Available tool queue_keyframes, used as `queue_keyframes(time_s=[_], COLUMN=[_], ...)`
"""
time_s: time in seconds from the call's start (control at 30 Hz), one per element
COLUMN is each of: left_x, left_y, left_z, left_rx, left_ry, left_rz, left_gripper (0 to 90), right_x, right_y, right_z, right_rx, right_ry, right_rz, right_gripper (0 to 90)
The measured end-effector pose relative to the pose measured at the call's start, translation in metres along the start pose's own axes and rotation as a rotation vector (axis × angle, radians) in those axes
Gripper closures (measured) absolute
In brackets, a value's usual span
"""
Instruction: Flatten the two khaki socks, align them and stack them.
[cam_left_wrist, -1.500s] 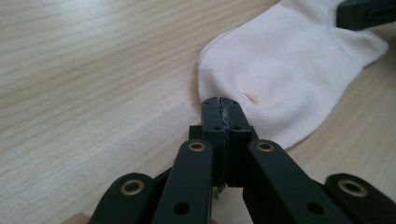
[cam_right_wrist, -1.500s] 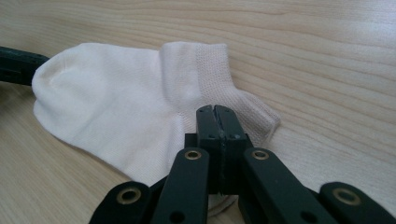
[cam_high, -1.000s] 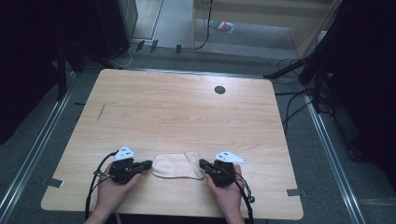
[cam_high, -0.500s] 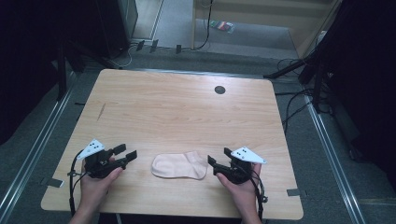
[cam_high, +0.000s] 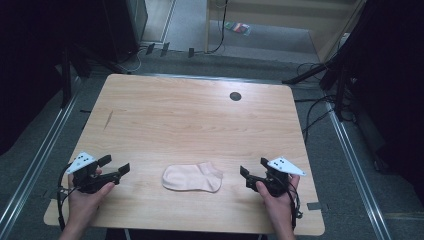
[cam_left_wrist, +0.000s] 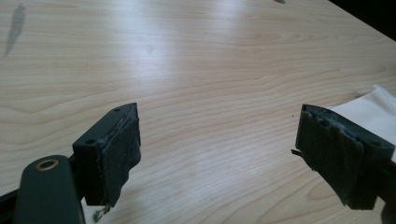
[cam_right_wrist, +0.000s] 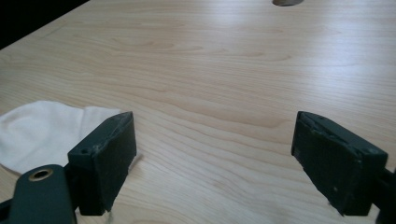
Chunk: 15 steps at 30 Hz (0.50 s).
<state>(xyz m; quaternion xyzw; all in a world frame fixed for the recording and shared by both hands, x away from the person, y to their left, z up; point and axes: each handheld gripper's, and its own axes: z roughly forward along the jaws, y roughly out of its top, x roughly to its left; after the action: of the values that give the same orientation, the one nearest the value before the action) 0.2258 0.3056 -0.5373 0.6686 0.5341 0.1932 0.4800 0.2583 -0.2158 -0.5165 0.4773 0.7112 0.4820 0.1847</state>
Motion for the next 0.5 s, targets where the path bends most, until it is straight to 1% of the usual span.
queue_keyframes(time_s=[0.07,0.2,0.27,0.43,0.5], left_x=[0.005,0.016,0.021,0.031,0.034], left_y=[-0.001,-0.005,-0.007,-0.009,-0.01], left_z=[-0.003,-0.008,-0.009,-0.014,-0.016], left_rx=[-0.002,0.006,0.01,0.01,0.007], left_ry=[0.013,0.038,0.058,0.08,0.087], left_rz=[-0.008,-0.01,-0.016,-0.031,-0.03], left_gripper=[14.8,14.4,14.4,14.3,14.2], right_x=[-0.006,-0.019,-0.026,-0.045,-0.052], right_y=[-0.002,-0.009,-0.012,-0.019,-0.022], right_z=[-0.004,-0.013,-0.018,-0.03,-0.034], right_rx=[0.003,0.012,0.016,0.018,0.022], right_ry=[-0.01,-0.041,-0.058,-0.096,-0.112], right_rz=[0.003,0.009,0.017,0.054,0.06], right_gripper=[14.1,14.1,14.1,14.1,14.1])
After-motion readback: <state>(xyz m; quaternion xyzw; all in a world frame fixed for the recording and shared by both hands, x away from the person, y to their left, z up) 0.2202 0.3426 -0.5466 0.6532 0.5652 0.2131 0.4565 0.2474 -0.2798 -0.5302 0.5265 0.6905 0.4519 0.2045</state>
